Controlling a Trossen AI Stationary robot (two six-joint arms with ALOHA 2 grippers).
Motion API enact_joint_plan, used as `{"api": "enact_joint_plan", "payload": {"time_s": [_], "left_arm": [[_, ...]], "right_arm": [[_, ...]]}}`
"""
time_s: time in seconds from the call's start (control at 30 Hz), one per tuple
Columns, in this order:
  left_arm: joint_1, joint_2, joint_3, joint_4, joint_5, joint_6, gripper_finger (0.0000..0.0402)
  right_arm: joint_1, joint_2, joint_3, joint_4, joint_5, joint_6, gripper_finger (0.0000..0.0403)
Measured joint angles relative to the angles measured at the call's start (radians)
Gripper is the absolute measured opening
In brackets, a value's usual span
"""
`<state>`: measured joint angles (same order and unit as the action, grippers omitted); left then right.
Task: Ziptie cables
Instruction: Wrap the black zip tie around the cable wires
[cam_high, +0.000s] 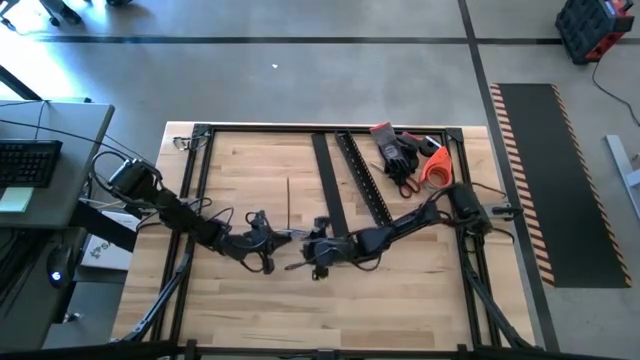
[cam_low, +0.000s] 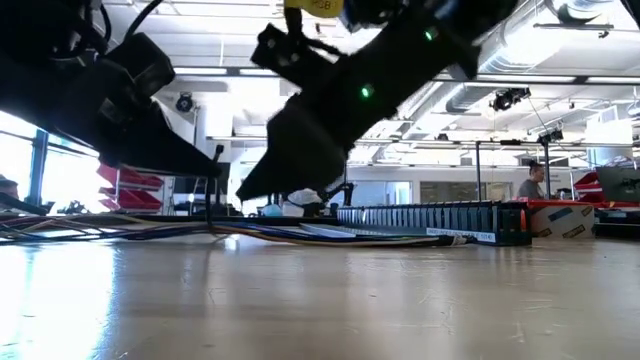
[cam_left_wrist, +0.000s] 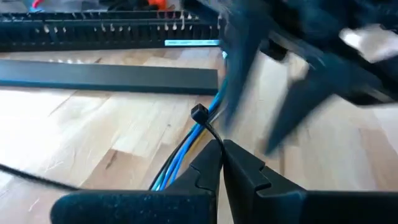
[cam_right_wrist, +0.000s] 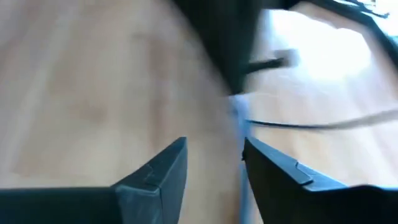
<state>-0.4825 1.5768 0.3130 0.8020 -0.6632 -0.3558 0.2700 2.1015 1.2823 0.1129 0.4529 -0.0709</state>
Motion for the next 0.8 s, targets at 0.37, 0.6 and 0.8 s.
{"api": "enact_joint_plan", "payload": {"time_s": [0.37,0.6,0.8], "left_arm": [[-0.012,0.041,0.0,0.025,0.025,0.087,0.0],[0.028,0.13,0.0,0.068,0.123,0.064,0.0],[0.033,0.176,0.0,0.138,0.135,0.061,0.0]], "right_arm": [[-0.35,0.014,-0.003,0.173,-0.347,0.067,0.0153],[-0.519,0.189,0.006,0.413,-0.709,0.231,0.0154],[-0.522,0.286,0.094,0.479,-0.809,0.288,0.0154]]}}
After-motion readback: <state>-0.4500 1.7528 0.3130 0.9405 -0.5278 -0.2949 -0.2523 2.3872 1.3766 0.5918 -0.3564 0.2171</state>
